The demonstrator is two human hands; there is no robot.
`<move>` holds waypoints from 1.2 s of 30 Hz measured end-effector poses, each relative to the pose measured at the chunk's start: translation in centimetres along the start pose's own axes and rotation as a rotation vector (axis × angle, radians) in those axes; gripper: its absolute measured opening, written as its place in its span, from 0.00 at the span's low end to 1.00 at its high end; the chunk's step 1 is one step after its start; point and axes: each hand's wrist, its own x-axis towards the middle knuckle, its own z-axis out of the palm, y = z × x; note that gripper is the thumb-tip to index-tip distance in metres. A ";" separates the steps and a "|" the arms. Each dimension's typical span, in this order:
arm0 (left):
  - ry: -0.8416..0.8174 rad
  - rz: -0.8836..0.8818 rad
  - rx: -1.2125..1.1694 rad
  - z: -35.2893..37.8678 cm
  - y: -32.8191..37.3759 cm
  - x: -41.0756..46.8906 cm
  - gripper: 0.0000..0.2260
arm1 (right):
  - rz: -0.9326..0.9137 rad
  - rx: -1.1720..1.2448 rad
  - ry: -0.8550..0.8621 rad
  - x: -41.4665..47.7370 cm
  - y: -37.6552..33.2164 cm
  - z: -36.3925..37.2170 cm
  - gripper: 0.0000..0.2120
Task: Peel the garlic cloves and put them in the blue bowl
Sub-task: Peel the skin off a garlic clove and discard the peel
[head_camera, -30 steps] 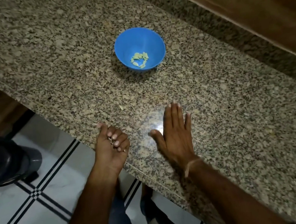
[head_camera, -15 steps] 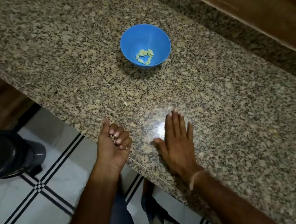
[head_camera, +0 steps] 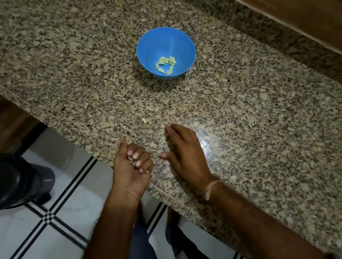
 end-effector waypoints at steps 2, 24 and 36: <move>0.003 -0.005 -0.007 0.1 0.0 0.1 0.26 | -0.057 0.053 0.038 0.8 0.3 0.1 0.29; -0.001 -0.011 0.059 0.9 1.0 0.5 0.28 | -0.188 -0.435 -0.037 1.4 -2.5 1.1 0.13; -0.054 0.052 -0.058 -2.5 10.5 -3.3 0.31 | 0.688 1.234 -0.355 5.2 -15.5 4.1 0.18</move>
